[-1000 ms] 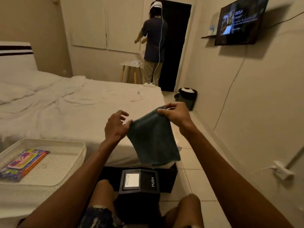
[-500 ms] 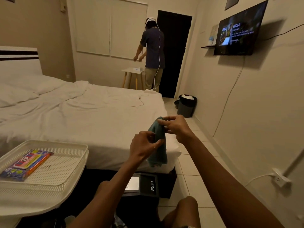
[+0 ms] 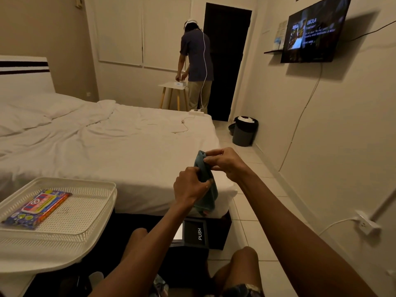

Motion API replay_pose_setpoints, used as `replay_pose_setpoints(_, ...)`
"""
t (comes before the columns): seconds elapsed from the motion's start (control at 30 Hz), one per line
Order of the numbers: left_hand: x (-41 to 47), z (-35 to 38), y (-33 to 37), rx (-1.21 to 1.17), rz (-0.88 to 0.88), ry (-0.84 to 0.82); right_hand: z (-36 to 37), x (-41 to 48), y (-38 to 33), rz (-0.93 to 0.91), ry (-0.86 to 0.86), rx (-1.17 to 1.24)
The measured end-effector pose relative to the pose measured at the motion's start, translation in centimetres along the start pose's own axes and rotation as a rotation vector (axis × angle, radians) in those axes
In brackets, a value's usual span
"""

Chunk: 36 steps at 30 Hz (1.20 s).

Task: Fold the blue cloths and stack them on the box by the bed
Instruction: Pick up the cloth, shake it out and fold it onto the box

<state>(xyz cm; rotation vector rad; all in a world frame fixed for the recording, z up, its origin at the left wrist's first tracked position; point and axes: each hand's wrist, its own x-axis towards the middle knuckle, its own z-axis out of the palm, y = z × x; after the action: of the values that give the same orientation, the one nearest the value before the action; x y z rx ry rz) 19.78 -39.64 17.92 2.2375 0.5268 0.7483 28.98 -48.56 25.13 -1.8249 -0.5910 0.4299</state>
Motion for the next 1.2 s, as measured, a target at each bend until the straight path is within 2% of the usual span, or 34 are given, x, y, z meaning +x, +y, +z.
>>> replay_pose_setpoints(0.33, 1.1, -2.6, -1.2, -0.066, -0.036, 0.000, -1.0, 0.4, -0.5, -0.066, 0.109, -0.047)
replay_pose_setpoints(0.47, 2.8, -5.9, -1.8, -0.050, -0.044, 0.039, -2.3, 0.6, -0.6, -0.148, 0.124, -0.179)
replay_pose_setpoints(0.7, 6.7, -13.6, -1.4, 0.166, 0.225, -0.232, -2.7, 0.9, -2.2, -0.309, -0.077, -0.563)
replay_pose_setpoints(0.83, 8.0, -17.5, -1.4, 0.289, 0.258, -0.357, -1.3, 1.5, -2.6, -0.359, -0.167, -0.590)
replay_pose_setpoints(0.97, 9.1, -21.1, -1.1, 0.328, 0.250, -0.406, 0.6, 2.0, -2.0, -0.400, -0.184, -0.540)
replay_pose_setpoints(1.1, 9.8, -23.9, -1.2, 0.332, 0.221, -0.446, 2.0, 1.9, -2.4, -0.367, -0.221, -0.469)
replay_pose_setpoints(1.2, 10.1, -25.1, -0.9, 0.316, 0.196, -0.464, 1.7, 1.7, -3.2, -0.287, -0.328, -0.484)
